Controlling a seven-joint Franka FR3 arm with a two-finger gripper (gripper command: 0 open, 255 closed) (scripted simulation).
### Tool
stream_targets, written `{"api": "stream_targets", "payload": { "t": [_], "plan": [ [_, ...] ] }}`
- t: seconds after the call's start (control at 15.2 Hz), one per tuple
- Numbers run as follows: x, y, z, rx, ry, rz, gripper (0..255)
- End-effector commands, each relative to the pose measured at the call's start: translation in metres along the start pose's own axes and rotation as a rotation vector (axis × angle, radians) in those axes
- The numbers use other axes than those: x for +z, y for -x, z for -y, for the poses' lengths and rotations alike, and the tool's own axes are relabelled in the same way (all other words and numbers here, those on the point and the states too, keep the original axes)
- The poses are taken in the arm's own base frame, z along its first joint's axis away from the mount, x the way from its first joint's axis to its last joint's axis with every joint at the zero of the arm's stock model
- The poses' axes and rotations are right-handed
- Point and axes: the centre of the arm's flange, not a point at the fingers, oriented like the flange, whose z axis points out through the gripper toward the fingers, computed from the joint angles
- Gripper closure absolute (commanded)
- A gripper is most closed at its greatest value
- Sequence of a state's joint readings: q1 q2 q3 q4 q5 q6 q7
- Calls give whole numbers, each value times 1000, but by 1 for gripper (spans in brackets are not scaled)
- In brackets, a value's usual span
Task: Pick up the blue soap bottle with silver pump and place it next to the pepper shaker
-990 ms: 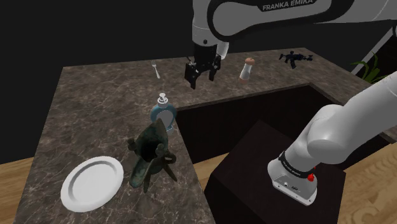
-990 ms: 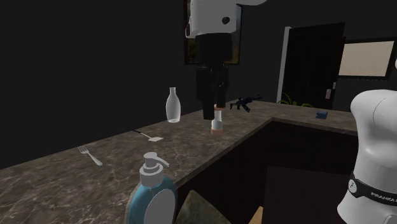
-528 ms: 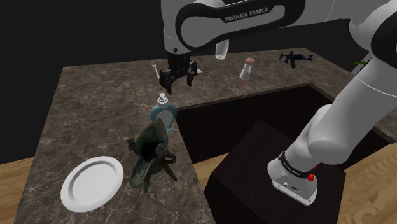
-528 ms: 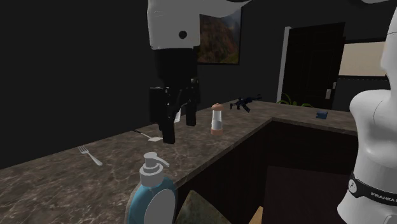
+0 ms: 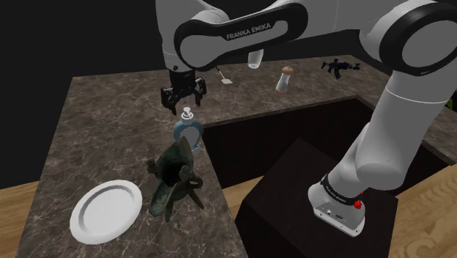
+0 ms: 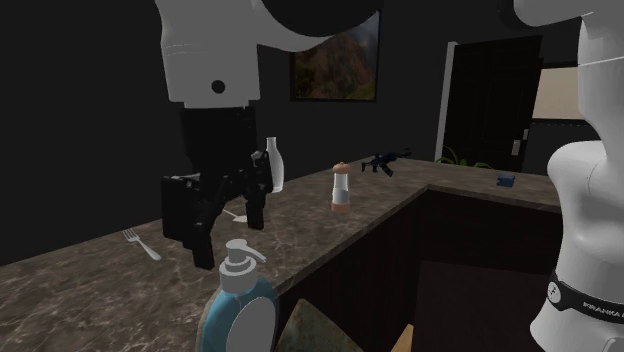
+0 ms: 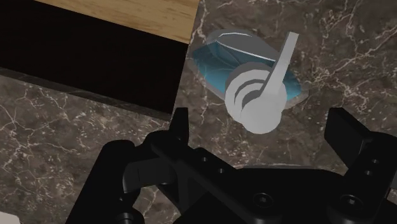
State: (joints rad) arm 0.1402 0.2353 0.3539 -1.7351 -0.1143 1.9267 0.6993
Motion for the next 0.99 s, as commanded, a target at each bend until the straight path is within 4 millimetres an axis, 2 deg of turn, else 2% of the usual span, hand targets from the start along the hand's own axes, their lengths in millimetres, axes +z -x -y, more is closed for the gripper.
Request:
{"api": "stream_targets", "payload": {
  "t": [0.0,0.26,0.73,0.79,0.92],
  "plan": [
    [9,-1,2,0,0,-1,0],
    [28,-1,2,0,0,-1,0],
    [28,-1,2,0,0,-1,0],
    [28,-1,2,0,0,-1,255],
    [28,-1,2,0,0,-1,255]
  ]
}}
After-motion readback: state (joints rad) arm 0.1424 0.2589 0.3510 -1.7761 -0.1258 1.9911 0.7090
